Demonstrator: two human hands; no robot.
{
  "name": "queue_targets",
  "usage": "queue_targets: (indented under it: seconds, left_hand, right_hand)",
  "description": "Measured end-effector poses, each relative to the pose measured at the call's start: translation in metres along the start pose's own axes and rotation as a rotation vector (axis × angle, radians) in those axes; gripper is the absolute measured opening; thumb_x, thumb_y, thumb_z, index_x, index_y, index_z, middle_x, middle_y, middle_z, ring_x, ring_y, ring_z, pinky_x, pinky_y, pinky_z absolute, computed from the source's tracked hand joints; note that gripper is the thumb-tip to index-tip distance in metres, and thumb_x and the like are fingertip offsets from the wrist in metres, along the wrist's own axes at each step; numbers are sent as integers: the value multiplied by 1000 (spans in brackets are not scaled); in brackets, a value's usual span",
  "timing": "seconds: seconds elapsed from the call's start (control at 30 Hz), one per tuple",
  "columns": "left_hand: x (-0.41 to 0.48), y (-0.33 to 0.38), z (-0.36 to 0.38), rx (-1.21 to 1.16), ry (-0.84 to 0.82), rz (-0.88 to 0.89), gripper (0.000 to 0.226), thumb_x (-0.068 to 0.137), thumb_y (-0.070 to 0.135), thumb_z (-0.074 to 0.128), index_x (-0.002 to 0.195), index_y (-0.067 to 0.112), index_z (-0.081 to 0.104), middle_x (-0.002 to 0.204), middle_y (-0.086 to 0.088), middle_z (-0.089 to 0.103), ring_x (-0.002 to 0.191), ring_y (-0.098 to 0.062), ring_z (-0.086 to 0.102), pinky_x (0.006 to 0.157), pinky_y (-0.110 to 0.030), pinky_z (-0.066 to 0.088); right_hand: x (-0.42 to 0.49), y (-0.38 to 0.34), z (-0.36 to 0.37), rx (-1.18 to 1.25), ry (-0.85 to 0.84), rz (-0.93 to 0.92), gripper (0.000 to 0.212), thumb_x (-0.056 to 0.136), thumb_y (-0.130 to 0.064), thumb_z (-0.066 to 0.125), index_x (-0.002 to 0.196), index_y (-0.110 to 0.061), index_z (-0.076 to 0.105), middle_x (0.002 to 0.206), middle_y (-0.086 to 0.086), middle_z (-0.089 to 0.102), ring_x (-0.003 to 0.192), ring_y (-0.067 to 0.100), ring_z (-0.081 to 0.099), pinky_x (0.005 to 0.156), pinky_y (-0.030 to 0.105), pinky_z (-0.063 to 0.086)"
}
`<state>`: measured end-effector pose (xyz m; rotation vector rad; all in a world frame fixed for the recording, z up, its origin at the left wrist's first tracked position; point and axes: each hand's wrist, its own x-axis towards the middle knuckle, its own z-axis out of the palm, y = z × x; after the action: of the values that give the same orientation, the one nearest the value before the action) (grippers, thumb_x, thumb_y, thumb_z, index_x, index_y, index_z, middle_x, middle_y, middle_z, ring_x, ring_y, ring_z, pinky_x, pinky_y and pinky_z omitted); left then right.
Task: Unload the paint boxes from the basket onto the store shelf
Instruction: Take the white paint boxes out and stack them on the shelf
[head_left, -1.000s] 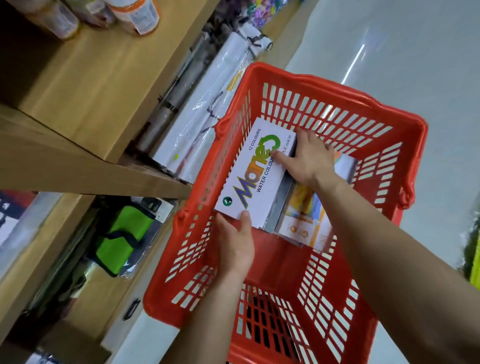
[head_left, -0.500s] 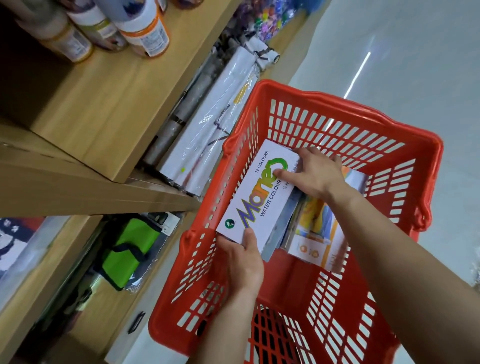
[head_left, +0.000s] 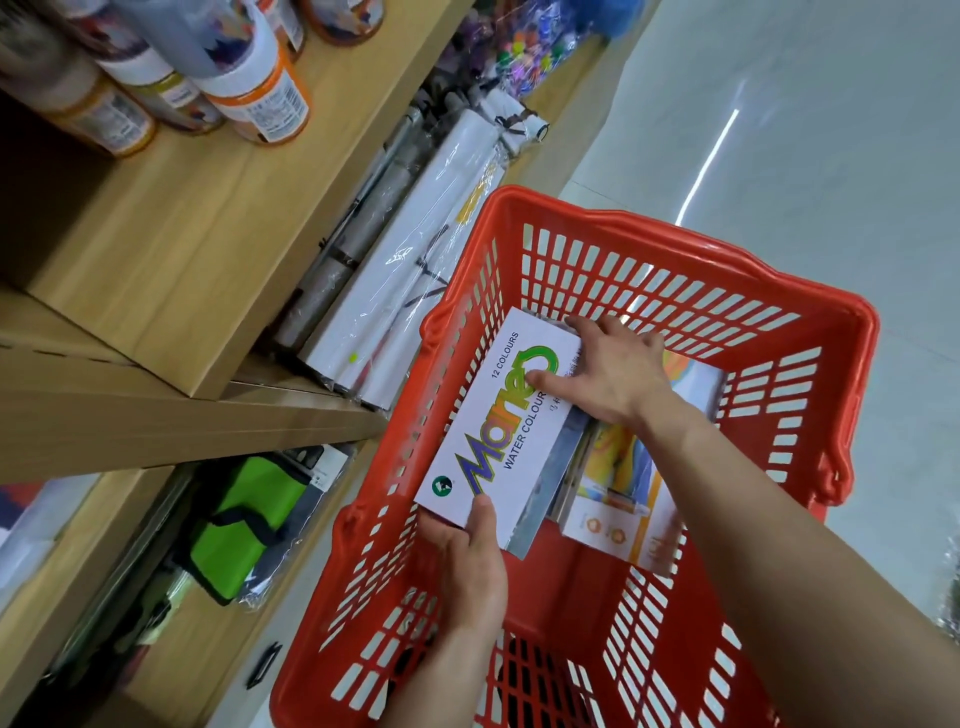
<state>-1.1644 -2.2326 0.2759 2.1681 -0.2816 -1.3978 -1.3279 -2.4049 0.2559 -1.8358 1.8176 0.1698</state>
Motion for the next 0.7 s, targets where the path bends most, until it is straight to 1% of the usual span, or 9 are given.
queue_targets:
  seconds: [0.07,0.17,0.23,0.3,0.37,0.47,0.53,0.6,0.7]
  left_hand:
    - [0,0,1,7,-7,8,76,103,36,55,158,32,3,159,-12,39,139,-35,48,113,-57,42]
    - [1,0,3,0,2,8,75,103,36,55,157,26,4,161,-17,35,142,-36,46,116,-56,39]
    - [1,-3,2,13,12,-4,81,104,37,55,160,19,-1,164,-17,29,146,-34,40,119,-49,36]
    - [-2,-7,0,45,35,4,85,103,39,55,161,14,-3,162,-17,32,145,-31,40,115,-41,38]
    - [-2,-8,-1,54,60,7,84,103,38,56,160,13,0,160,-17,36,142,-31,43,112,-41,40]
    - [-2,-6,2,64,90,-6,78,102,36,57,157,10,8,155,-18,41,138,-32,46,109,-38,40]
    - [-2,-4,2,36,93,-12,69,102,32,58,152,12,15,143,-15,50,126,-32,53,105,-41,45]
    - [-3,-4,1,34,91,-4,63,102,30,59,148,12,19,132,-8,53,113,-25,54,95,-35,44]
    - [-2,-3,2,12,93,-30,60,102,29,59,146,15,21,128,-7,55,111,-26,56,95,-38,46]
  right_hand:
    - [0,0,2,36,-16,-11,100,62,-93,35,136,-27,48,118,2,70,113,29,61,92,47,24]
    - [0,-1,1,53,-27,-12,85,61,-93,36,119,-34,54,99,-7,75,100,25,67,85,44,18]
    - [-3,-1,2,35,-8,-38,79,61,-93,36,111,-35,57,93,-9,74,95,24,67,82,43,15]
    - [-6,-1,3,9,8,-66,75,61,-94,37,104,-36,57,93,-10,73,94,22,65,79,42,13]
    - [-5,-1,5,-5,7,-77,84,61,-96,37,115,-35,59,104,-7,71,100,23,63,81,43,17]
    - [1,-1,5,-22,-35,-48,102,59,-98,37,136,-33,52,119,0,63,113,27,57,86,47,23]
    - [4,-2,4,-35,-57,-32,103,57,-99,36,135,-33,52,122,-2,64,113,27,59,84,46,22]
    - [4,-3,3,-43,-64,-21,104,55,-100,36,131,-31,52,124,-2,65,114,26,60,86,48,23]
    - [5,-3,1,-44,-85,-6,108,52,-101,36,133,-30,52,127,-1,63,118,26,57,93,51,26]
